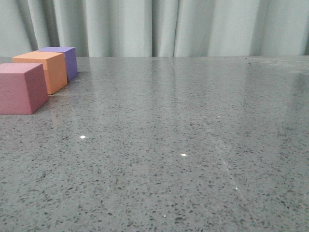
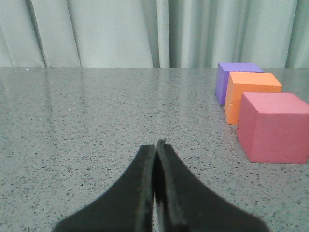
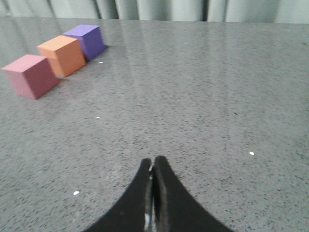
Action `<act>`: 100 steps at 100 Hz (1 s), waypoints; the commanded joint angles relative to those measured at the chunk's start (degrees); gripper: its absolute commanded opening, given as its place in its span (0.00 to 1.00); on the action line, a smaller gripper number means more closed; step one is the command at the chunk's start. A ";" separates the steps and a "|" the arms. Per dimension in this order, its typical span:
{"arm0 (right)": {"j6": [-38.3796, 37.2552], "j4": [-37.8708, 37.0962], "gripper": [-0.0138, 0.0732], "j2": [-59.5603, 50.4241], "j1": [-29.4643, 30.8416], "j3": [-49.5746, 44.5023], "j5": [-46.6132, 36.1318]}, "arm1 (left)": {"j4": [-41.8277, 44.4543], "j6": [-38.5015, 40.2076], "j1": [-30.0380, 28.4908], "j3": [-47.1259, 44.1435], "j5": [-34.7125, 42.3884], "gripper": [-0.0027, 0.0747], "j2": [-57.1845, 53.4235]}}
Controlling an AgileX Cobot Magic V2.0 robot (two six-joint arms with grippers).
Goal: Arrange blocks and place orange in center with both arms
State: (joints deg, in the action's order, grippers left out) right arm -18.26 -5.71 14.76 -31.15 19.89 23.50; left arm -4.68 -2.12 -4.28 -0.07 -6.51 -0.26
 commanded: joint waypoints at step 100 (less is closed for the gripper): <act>12.56 5.71 0.02 -16.78 29.77 -21.17 -25.15 | 0.00 0.06 -0.04 -1.07 4.21 0.01 -1.87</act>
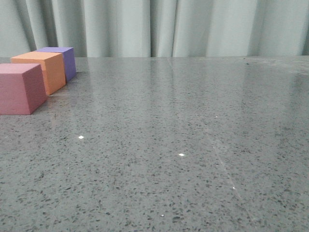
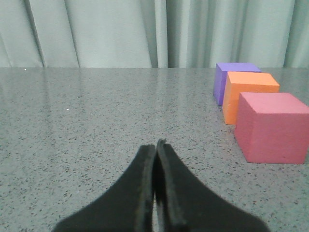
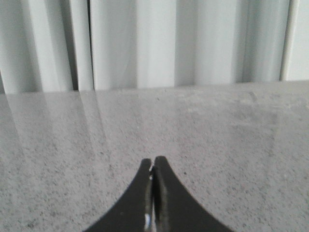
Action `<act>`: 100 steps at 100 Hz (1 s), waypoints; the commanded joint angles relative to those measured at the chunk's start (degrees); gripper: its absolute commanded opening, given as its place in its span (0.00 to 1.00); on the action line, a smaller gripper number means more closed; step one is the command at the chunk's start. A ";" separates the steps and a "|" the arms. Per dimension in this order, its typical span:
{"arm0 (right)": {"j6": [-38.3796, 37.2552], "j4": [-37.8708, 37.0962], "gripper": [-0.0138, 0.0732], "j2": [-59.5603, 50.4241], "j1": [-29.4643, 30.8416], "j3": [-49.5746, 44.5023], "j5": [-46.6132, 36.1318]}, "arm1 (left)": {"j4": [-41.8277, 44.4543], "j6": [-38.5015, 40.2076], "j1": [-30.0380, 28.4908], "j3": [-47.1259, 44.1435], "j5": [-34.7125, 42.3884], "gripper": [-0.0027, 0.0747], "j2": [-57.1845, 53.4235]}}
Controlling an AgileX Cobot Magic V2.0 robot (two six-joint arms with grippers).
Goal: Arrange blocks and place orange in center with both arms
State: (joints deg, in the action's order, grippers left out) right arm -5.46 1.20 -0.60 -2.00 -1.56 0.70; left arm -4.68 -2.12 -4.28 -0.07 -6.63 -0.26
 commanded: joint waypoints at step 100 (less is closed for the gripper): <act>-0.24 -2.11 0.02 -1.49 0.83 0.28 -1.12 | 0.00 0.06 -0.04 -1.07 4.33 0.01 -1.87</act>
